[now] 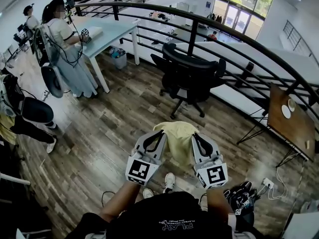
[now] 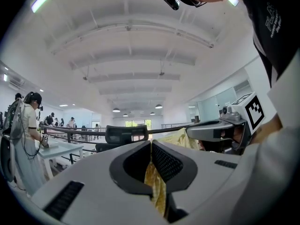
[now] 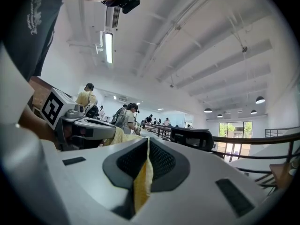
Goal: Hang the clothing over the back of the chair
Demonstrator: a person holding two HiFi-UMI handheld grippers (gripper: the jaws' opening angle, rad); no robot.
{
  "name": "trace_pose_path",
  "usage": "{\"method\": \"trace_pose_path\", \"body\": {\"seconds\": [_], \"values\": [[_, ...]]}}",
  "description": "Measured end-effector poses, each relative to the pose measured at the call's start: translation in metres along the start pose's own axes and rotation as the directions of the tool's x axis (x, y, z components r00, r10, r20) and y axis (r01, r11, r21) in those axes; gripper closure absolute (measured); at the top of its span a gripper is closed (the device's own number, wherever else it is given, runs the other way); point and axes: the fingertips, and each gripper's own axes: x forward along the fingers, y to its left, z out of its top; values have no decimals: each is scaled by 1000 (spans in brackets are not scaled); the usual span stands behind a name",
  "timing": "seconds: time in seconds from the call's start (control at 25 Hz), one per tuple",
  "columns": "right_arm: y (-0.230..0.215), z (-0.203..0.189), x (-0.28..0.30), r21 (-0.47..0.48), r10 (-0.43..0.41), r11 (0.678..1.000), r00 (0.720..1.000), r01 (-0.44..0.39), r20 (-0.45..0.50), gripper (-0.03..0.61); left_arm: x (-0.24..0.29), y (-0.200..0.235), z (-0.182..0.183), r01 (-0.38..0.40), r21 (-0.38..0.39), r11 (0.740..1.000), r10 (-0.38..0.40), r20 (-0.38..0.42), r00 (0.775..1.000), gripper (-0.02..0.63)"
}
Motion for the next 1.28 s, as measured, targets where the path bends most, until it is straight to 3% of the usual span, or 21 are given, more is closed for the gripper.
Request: {"method": "trace_pose_path", "body": {"seconds": [0.56, 1.0, 1.28], "values": [[-72, -6, 28, -49, 40, 998, 999, -40, 4, 552, 87, 6, -3, -25, 38, 999, 25, 9, 1000, 592], [-98, -2, 59, 8, 17, 1000, 999, -17, 49, 552, 120, 36, 6, -41, 50, 998, 40, 18, 999, 592], [-108, 9, 91, -22, -6, 1000, 999, 7, 54, 552, 141, 64, 16, -8, 55, 998, 5, 44, 999, 592]]}}
